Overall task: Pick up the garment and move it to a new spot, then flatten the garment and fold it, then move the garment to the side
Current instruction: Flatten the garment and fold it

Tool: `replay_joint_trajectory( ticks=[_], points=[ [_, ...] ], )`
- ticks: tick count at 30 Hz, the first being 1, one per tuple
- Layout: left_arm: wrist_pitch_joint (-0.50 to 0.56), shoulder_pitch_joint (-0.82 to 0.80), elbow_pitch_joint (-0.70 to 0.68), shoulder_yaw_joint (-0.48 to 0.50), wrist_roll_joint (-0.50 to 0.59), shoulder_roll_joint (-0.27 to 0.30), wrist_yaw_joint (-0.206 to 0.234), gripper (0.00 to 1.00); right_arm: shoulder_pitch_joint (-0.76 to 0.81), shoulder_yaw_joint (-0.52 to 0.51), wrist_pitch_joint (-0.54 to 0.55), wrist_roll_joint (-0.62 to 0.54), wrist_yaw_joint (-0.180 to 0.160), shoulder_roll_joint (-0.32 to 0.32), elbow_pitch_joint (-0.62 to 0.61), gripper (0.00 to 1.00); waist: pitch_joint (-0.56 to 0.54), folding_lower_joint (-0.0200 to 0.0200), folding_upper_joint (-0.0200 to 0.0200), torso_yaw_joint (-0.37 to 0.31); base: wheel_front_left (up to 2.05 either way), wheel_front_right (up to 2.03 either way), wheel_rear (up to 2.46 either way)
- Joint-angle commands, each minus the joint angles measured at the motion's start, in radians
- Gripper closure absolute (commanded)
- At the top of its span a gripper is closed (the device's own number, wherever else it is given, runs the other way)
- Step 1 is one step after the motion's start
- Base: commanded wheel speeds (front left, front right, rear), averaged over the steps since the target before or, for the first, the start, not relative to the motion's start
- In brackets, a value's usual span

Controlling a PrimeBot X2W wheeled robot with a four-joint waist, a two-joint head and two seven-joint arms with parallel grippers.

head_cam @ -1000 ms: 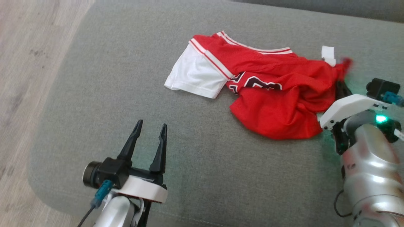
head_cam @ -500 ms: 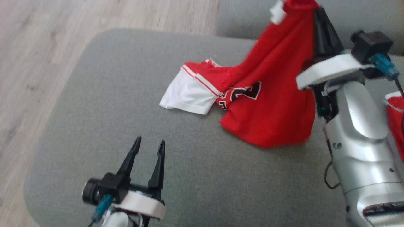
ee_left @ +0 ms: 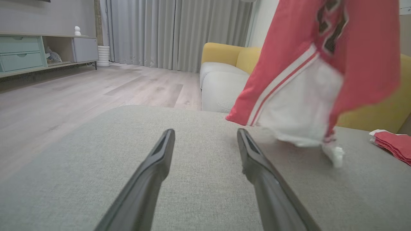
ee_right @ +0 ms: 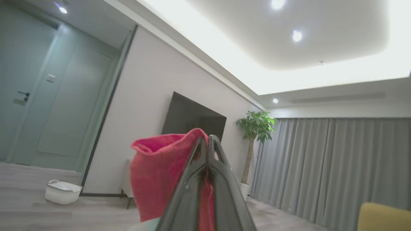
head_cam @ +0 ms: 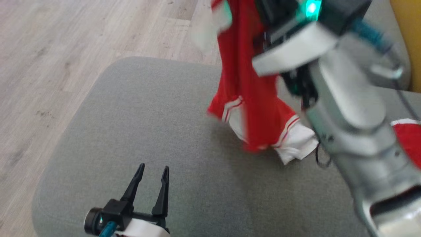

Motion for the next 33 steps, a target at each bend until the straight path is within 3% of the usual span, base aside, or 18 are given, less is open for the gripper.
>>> replay_joint_trajectory(
  ticks=[1,4,7,12,16,17,18,19,20,23,26,30,33],
  points=[
    [-0.010,-0.031,-0.035,0.030,0.007,0.002,0.003,0.00,-0.086,0.002,0.008,0.030,-0.002,0.012,-0.039,1.00,-0.003,0.0003,-0.0001,0.003,0.00,0.00,0.00],
    [-0.010,-0.022,-0.041,0.033,0.006,0.001,0.006,0.00,-0.177,-0.057,0.013,0.070,-0.002,0.012,0.022,1.00,-0.004,0.0003,-0.0001,0.001,0.00,0.00,0.00],
    [-0.010,-0.017,-0.045,0.033,0.005,-0.002,0.008,0.00,-0.251,-0.211,0.008,0.038,-0.002,0.012,0.181,1.00,0.000,0.0003,-0.0001,0.001,0.00,0.00,0.00],
    [-0.010,-0.019,-0.064,0.048,-0.004,-0.009,0.016,0.00,-0.245,-0.544,0.025,-0.215,-0.002,0.012,0.430,1.00,0.030,0.0003,-0.0001,-0.007,0.00,0.00,0.00],
    [-0.010,-0.026,-0.073,0.061,-0.006,-0.012,0.015,0.00,-0.094,-0.778,0.052,-0.423,-0.002,-0.021,0.479,1.00,0.067,0.0003,-0.0001,-0.026,0.00,0.00,0.00],
    [-0.010,-0.035,-0.074,0.065,-0.005,-0.014,0.012,0.00,-0.004,-0.877,0.082,-0.516,-0.002,-0.030,0.492,1.00,0.084,0.0003,-0.0001,-0.038,0.00,0.00,0.00],
    [-0.010,-0.035,-0.074,0.065,-0.005,-0.014,0.012,0.00,-0.004,-0.877,0.082,-0.516,-0.002,-0.030,0.492,1.00,0.084,0.0003,-0.0001,-0.038,0.00,0.00,0.00],
    [-0.010,-0.046,-0.074,0.065,-0.002,-0.016,0.007,0.00,0.064,-0.960,0.103,-0.594,-0.002,-0.025,0.493,0.00,0.099,0.0003,-0.0001,-0.050,0.00,0.00,0.00],
    [-0.010,-0.052,-0.073,0.065,0.001,-0.016,0.004,0.00,0.087,-0.991,0.100,-0.627,-0.002,-0.019,0.485,0.00,0.106,0.0003,-0.0001,-0.056,0.00,0.00,0.00],
    [-0.010,-0.072,-0.070,0.066,0.007,-0.018,-0.003,0.00,0.112,-1.030,0.057,-0.687,-0.002,0.001,0.468,0.00,0.120,0.0003,-0.0001,-0.073,0.00,0.00,0.00],
    [-0.010,-0.084,-0.067,0.071,0.012,-0.019,-0.007,0.00,0.097,-0.997,0.001,-0.668,-0.002,0.011,0.487,0.00,0.125,0.0003,-0.0001,-0.091,0.00,0.00,0.00],
    [-0.010,-0.091,-0.063,0.073,0.018,-0.020,-0.013,0.00,0.061,-0.810,-0.063,-0.495,-0.002,0.012,0.547,0.00,0.121,0.0003,-0.0001,-0.117,0.00,0.00,0.00],
    [-0.010,-0.090,-0.067,0.076,0.023,-0.020,-0.017,0.00,0.087,-0.631,-0.077,-0.329,-0.002,0.012,0.484,0.00,0.117,0.0003,-0.0001,-0.143,0.00,0.00,0.00]
  ],
)
